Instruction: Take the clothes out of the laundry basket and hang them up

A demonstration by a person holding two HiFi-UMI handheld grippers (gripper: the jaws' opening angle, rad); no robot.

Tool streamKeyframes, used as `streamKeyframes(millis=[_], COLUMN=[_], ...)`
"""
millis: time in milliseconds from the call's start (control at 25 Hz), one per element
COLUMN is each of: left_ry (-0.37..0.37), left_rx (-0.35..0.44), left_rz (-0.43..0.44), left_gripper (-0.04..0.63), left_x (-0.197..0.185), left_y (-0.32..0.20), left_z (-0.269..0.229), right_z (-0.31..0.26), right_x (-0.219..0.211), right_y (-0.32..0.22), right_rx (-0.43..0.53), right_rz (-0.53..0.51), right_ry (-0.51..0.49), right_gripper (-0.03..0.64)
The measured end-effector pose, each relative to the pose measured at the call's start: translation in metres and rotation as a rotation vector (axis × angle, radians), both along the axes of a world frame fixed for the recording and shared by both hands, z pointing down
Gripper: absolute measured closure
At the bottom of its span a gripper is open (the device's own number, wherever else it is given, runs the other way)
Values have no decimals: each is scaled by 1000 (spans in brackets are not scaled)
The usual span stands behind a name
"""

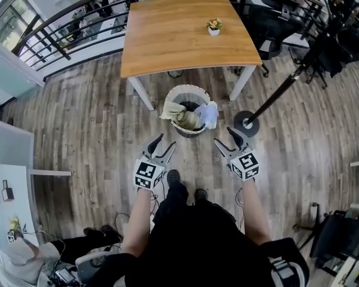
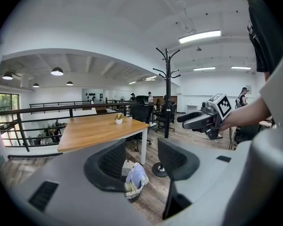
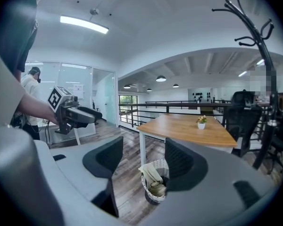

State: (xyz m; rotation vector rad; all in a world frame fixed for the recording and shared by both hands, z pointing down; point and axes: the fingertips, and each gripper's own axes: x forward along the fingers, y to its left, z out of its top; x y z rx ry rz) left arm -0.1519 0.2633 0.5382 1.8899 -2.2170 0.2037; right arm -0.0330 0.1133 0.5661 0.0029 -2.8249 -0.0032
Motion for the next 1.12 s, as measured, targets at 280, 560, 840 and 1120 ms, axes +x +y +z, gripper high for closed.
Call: streamKeyframes(millis=[280,560,840,1120], left_ry=[20,55,86,101], left_rx=[-1,-8,-47,-101], left_rz=[35,82,114,108], left_gripper=[382,382,382,382], left_x=[-63,-119,-151,-168], left_y=[-1,-3,-11,-31], left_z=[5,21,43,66], right_z=[4,15,35,56], right_x=[-53,-97,-122,-137], right_y=[-2,5,3,-19], right_rx=[-8,-16,-41,-81], right_rz=[62,128,163,171], right_ry=[9,27,58,79], right_gripper=[341,342,342,344])
